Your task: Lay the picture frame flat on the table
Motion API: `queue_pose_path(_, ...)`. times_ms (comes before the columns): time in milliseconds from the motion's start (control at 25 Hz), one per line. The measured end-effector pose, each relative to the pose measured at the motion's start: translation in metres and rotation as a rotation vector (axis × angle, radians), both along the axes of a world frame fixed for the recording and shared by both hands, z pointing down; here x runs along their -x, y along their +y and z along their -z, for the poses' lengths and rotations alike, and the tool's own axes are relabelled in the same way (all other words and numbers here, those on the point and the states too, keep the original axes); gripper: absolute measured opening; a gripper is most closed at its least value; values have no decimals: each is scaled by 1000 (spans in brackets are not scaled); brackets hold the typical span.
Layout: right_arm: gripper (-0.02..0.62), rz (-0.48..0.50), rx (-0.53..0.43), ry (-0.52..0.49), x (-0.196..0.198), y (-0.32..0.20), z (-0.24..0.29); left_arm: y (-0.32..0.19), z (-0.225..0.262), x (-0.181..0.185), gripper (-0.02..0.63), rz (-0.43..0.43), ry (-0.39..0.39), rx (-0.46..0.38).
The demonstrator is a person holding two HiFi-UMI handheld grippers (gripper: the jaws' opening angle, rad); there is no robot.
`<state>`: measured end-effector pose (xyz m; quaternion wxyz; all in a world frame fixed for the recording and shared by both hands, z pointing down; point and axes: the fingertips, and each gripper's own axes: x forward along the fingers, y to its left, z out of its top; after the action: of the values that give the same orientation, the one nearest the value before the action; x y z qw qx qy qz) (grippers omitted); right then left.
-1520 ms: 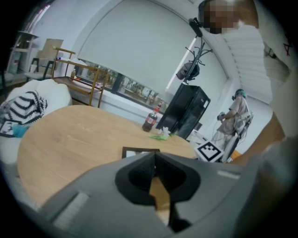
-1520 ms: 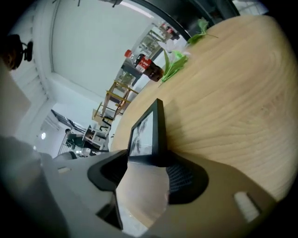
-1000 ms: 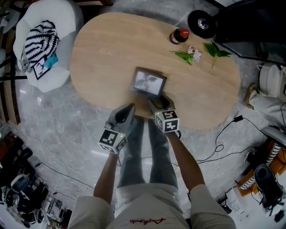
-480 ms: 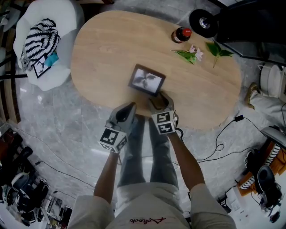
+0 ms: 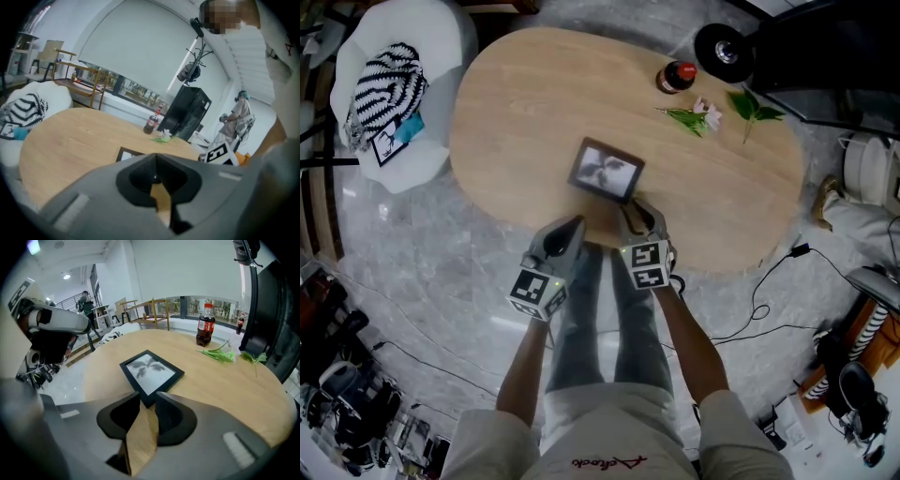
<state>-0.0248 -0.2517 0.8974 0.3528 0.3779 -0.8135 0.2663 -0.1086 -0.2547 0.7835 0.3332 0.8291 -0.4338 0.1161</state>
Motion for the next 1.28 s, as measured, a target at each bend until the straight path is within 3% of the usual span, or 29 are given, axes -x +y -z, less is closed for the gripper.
queue_pose_path(200, 6, -17, -41, 2, -6, -1, 14, 2, 4, -2, 0, 2, -3, -8)
queue_pose_path(720, 3, -25, -143, -78, -10, -17, 108, -5, 60, -6, 0, 20, -10, -48)
queue_pose_path(1280, 3, -90, -307, -143, -25, -33, 253, -38, 173, -12, 0, 32, -33, -200)
